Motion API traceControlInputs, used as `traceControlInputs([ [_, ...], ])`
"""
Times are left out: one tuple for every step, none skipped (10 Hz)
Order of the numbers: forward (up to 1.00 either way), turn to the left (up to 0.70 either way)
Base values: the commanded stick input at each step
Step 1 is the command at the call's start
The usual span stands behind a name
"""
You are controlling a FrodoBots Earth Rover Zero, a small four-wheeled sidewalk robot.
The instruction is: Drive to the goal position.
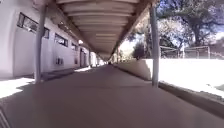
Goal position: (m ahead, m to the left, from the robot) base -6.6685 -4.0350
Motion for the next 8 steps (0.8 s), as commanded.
traceControlInputs([
  [0.50,0.00],
  [0.50,0.00],
  [0.50,0.00],
  [0.50,0.00],
  [0.50,0.00],
  [0.50,0.00],
  [0.50,0.00],
  [0.50,0.00],
])
